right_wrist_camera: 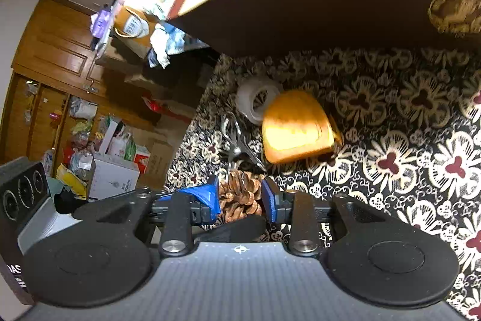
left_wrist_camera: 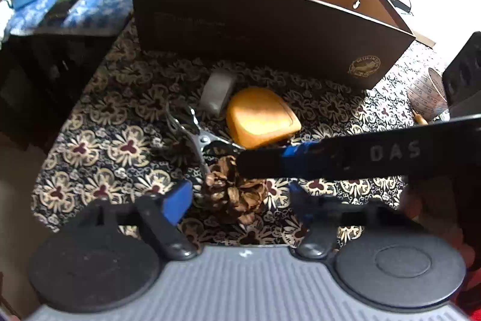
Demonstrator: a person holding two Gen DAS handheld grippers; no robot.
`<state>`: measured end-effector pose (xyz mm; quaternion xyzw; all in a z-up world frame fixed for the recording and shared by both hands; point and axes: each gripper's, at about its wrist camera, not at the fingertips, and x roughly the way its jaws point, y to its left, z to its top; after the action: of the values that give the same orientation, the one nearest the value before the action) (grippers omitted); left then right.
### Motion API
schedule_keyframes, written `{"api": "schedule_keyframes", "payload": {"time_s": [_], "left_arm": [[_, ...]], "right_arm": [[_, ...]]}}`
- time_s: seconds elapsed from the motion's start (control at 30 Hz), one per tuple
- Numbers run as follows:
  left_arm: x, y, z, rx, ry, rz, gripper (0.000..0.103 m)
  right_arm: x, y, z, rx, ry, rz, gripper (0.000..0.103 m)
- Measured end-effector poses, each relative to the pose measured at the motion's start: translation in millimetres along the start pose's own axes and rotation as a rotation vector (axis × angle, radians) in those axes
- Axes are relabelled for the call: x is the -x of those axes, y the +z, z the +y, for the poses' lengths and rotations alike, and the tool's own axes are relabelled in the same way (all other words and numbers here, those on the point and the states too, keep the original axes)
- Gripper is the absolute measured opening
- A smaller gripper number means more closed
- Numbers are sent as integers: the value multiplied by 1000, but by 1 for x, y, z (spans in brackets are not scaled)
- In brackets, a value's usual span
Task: Organize rigid objects
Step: 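Move the right gripper down to the pine cone and grasp it, then carry the pine cone with the right gripper into the box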
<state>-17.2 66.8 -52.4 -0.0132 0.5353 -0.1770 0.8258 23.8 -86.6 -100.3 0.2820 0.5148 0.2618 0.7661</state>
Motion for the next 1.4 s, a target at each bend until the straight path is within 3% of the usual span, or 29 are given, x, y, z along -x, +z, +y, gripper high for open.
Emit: {"api": "schedule_keyframes", "payload": {"time_s": [0.27, 0.4, 0.7, 0.9, 1.13, 1.4], "left_arm": [[-8, -1, 4, -8, -19, 18, 52], [-11, 0, 6, -5, -20, 33, 43], [-11, -3, -1, -7, -54, 49, 42], [-6, -2, -16, -15, -133, 51, 42], [6, 13, -54, -123, -206, 7, 42], [44, 58, -96, -271, -281, -143, 42]], "right_arm": [[-5, -1, -7, 3, -12, 2, 18], [-5, 0, -14, -27, 1, 3, 20], [10, -4, -28, -81, 21, 28, 21], [36, -11, -37, -86, 27, -4, 19], [82, -13, -32, -28, -30, -132, 19], [139, 6, -16, 34, -30, -340, 18]]}}
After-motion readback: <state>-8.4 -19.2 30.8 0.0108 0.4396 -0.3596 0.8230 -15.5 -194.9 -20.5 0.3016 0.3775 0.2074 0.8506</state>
